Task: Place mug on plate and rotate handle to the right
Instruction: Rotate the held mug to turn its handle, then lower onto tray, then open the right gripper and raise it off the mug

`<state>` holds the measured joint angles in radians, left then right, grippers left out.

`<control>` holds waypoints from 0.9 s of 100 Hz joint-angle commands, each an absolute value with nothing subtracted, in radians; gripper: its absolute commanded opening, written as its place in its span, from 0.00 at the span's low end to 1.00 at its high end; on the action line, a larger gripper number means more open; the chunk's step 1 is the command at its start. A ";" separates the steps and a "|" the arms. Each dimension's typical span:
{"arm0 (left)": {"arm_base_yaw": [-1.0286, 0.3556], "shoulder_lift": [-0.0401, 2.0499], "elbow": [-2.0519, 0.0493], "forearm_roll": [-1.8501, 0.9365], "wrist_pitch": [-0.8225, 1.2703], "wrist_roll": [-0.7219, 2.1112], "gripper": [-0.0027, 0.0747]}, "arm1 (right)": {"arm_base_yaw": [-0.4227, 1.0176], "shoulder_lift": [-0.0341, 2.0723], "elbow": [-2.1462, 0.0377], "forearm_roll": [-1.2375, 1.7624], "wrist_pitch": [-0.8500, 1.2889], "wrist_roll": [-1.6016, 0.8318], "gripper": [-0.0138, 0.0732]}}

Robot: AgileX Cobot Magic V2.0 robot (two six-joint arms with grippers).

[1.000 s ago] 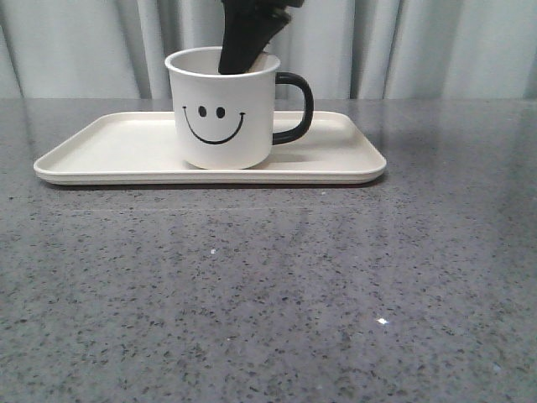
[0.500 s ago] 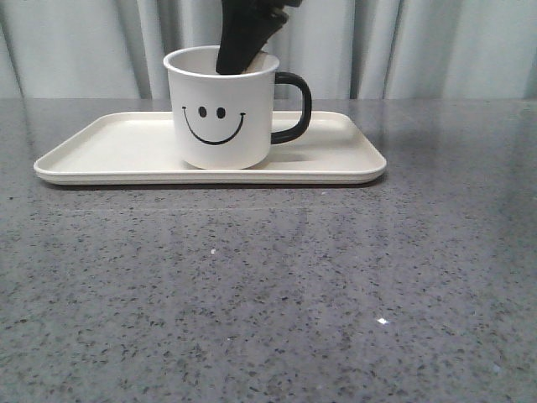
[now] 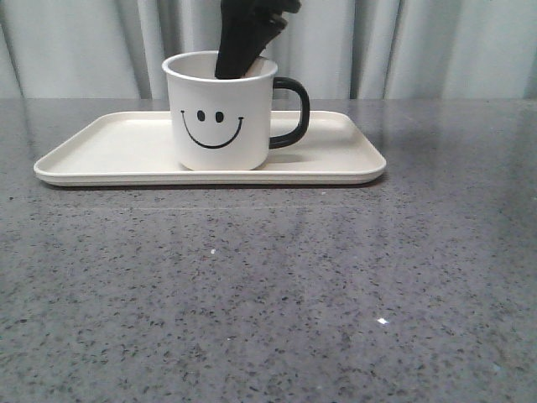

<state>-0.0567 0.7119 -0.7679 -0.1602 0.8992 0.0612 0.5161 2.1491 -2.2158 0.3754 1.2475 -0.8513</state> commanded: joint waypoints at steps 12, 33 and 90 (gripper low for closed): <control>-0.056 0.708 -0.795 -0.177 0.840 0.064 0.58 | 0.517 2.095 -2.243 0.401 1.328 -0.859 0.09; -0.056 0.708 -0.795 -0.177 0.840 0.064 0.58 | 0.517 2.095 -2.243 0.401 1.328 -0.859 0.32; -0.056 0.708 -0.795 -0.177 0.840 0.064 0.58 | 0.440 1.915 -2.248 0.378 1.249 -0.776 0.63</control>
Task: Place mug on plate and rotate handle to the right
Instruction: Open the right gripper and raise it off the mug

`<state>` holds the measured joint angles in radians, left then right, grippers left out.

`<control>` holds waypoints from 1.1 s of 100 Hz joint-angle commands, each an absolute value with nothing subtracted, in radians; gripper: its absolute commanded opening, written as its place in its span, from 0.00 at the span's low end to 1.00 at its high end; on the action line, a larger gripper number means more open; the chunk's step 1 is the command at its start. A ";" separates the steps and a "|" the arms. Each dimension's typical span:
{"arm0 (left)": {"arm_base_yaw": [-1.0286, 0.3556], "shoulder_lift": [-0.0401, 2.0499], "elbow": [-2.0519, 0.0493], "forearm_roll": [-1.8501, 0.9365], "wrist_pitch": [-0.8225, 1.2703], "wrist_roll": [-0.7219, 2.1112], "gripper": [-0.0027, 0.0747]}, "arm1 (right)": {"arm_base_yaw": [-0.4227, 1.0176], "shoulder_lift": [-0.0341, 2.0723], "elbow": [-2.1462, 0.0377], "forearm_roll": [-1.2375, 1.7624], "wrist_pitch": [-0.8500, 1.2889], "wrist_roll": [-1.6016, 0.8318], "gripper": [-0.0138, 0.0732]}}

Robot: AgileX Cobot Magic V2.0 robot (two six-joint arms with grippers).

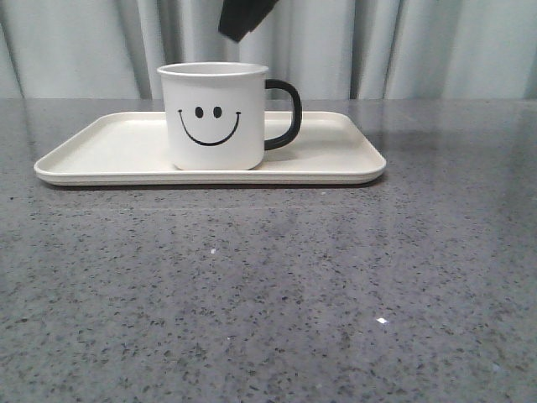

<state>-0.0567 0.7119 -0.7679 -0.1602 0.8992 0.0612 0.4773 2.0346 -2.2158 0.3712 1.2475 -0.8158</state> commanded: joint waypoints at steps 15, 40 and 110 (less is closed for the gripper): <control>-0.056 0.708 -0.795 -0.175 0.847 0.064 0.58 | 0.343 1.796 -2.246 0.375 1.246 -0.701 0.63; -0.056 0.708 -0.795 -0.173 0.870 0.064 0.58 | 0.157 1.565 -2.177 0.374 1.208 -0.665 0.63; -0.056 0.708 -0.795 -0.173 0.891 0.064 0.58 | 0.043 0.796 -1.094 0.334 0.649 -0.596 0.63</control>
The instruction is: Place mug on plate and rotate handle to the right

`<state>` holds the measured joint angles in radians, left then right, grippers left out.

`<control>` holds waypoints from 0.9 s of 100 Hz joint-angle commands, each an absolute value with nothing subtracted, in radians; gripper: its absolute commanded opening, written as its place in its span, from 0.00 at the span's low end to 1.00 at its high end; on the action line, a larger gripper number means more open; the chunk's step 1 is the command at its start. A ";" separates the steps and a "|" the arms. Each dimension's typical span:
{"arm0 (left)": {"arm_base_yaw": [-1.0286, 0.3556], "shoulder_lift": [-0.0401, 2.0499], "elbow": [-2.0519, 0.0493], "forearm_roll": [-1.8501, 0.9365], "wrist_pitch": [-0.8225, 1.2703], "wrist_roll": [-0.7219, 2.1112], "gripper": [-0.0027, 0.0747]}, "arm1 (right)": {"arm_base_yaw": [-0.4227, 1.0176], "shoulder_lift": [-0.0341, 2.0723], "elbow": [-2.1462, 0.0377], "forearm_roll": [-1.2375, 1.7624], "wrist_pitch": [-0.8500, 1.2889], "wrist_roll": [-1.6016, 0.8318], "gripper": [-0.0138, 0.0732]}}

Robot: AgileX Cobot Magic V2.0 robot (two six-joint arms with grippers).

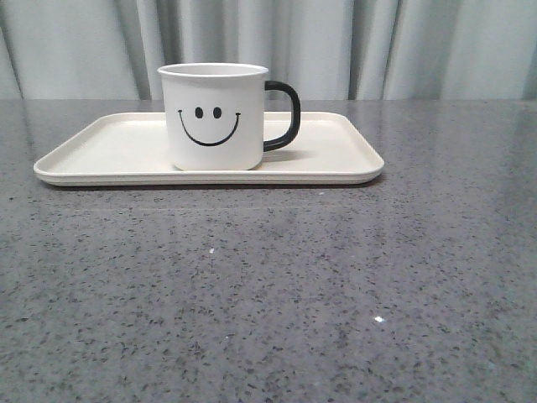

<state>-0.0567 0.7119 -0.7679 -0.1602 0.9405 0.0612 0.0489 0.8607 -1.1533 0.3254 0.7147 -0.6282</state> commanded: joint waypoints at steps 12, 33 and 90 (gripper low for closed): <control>-0.056 0.708 -0.795 -0.175 0.885 0.064 0.58 | 0.043 0.710 -0.952 0.338 0.639 -0.584 0.63; -0.056 0.708 -0.795 -0.179 0.867 0.064 0.58 | 0.043 0.557 -0.708 0.350 0.525 -0.565 0.63; -0.056 0.708 -0.795 -0.184 0.839 0.064 0.37 | 0.043 0.487 -0.530 0.460 0.370 -0.542 0.37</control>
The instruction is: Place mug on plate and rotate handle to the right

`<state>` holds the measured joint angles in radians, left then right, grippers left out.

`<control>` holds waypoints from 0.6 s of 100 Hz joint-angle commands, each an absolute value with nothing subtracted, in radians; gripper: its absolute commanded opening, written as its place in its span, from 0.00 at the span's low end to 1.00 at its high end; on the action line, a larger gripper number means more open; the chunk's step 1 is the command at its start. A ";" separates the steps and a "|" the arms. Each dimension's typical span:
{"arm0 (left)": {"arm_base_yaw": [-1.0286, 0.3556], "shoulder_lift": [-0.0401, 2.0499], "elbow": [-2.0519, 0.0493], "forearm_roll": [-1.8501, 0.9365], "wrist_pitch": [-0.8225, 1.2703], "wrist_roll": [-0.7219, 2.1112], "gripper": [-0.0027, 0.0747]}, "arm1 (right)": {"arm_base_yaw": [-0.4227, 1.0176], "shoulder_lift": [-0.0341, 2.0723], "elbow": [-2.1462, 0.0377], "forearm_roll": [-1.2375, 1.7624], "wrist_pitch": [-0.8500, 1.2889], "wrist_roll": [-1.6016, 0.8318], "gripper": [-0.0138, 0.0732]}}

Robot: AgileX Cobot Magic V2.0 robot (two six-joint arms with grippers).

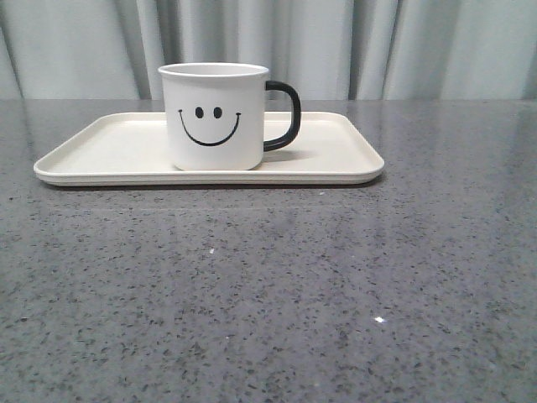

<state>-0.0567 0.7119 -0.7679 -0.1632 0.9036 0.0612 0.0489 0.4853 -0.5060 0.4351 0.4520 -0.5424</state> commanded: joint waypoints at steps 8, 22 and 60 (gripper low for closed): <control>-0.056 0.708 -0.795 -0.184 0.839 0.064 0.21 | 0.043 0.487 -0.530 0.465 0.371 -0.542 0.22; -0.056 0.708 -0.795 -0.184 0.833 0.064 0.01 | 0.043 0.487 -0.530 0.488 0.379 -0.542 0.09; -0.056 0.708 -0.795 -0.184 0.830 0.064 0.01 | 0.043 0.487 -0.530 0.488 0.402 -0.542 0.08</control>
<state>-0.0567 0.7119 -0.7679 -0.1632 0.8992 0.0612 0.0489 0.4853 -0.5060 0.4665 0.4601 -0.5424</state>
